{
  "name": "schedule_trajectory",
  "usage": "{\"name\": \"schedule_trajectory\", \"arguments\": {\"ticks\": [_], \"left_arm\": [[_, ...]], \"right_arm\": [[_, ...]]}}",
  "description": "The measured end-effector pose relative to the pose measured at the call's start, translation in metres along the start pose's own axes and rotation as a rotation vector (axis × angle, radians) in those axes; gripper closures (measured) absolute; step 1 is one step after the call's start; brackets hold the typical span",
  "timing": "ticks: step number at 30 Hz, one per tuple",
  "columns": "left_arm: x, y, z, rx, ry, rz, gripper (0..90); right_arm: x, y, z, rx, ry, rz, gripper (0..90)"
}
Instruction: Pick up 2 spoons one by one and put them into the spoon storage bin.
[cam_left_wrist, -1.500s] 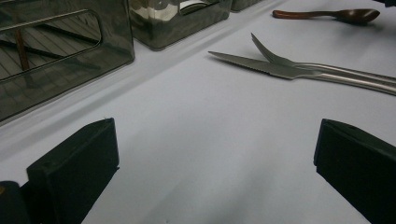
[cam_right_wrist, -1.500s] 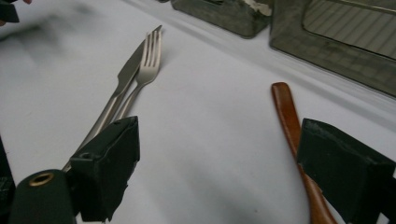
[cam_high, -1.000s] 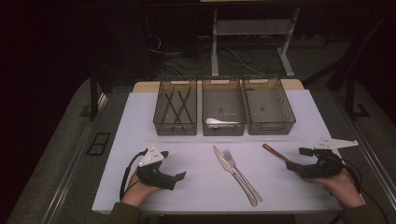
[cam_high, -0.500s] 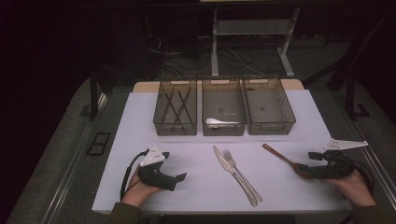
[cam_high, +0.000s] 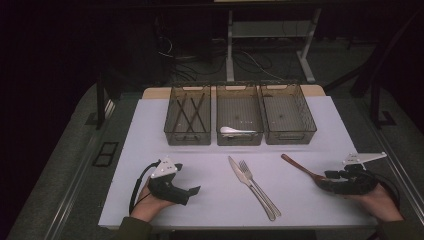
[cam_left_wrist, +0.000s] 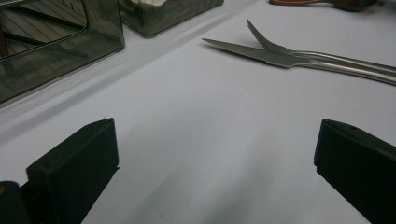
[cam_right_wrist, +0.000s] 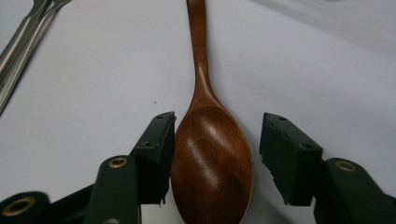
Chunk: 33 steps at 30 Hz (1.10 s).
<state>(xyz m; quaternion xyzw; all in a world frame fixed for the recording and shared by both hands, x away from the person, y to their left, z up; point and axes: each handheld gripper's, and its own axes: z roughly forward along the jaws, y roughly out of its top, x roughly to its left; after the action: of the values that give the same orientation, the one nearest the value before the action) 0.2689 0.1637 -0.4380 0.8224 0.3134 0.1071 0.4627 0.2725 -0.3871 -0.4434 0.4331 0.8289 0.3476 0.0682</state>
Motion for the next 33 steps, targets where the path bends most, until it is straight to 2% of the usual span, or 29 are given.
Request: {"name": "schedule_trajectory", "arguments": {"ticks": [5, 10, 16, 25, 33], "left_arm": [[0.0, 0.0, 0.0, 0.001, -0.006, 0.004, 0.0], [-0.001, 0.0, 0.001, 0.004, -0.008, 0.006, 0.0], [-0.001, -0.001, 0.002, 0.01, -0.014, 0.01, 0.0], [-0.002, -0.001, 0.003, 0.016, -0.016, 0.019, 0.0], [-0.002, -0.002, 0.004, 0.024, -0.021, 0.025, 0.0]], "right_arm": [[0.002, 0.0, 0.002, 0.014, 0.01, -0.01, 50.2], [0.004, 0.0, 0.002, 0.028, 0.0, -0.032, 54.2], [0.008, 0.001, 0.002, 0.045, 0.002, -0.057, 61.8], [0.012, 0.001, 0.003, 0.062, 0.037, -0.078, 71.8], [0.012, 0.001, 0.004, 0.07, 0.077, -0.064, 79.0]]}}
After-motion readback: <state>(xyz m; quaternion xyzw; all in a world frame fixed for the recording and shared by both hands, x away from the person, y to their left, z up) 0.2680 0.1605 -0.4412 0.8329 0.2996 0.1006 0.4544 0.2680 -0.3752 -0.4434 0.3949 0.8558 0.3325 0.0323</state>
